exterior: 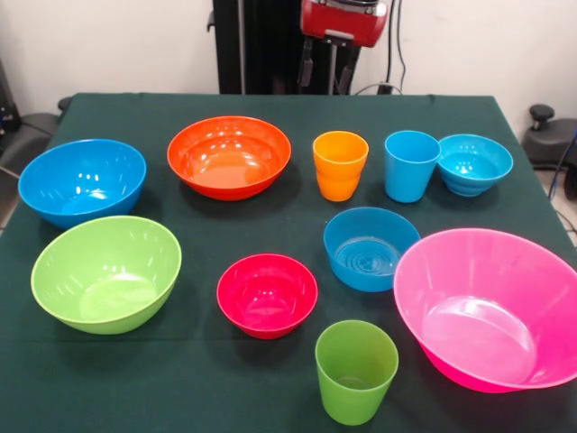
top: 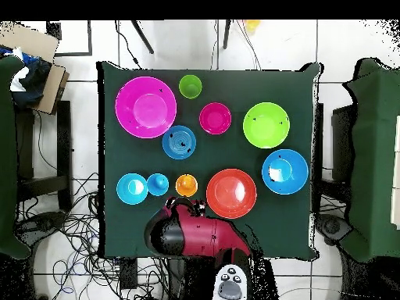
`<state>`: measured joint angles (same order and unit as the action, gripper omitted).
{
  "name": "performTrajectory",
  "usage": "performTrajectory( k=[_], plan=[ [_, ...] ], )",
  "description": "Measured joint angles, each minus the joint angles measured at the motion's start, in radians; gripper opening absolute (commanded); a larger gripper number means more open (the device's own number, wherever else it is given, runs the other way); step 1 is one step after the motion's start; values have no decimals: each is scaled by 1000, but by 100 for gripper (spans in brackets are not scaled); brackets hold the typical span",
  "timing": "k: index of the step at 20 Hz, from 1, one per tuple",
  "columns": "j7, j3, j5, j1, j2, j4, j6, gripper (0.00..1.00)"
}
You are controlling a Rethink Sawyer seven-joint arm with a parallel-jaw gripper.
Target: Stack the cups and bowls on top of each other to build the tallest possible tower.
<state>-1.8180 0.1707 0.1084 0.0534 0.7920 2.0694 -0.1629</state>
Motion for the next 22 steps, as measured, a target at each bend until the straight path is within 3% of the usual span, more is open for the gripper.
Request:
performTrajectory(
  k=[6, 13, 22],
  plan=[
    [0, -16, 0, 30, 11, 3, -41, 100],
    [0, -27, 0, 112, 65, 16, -241, 100],
    [0, -27, 0, 122, 92, 60, -270, 100]
  ],
)
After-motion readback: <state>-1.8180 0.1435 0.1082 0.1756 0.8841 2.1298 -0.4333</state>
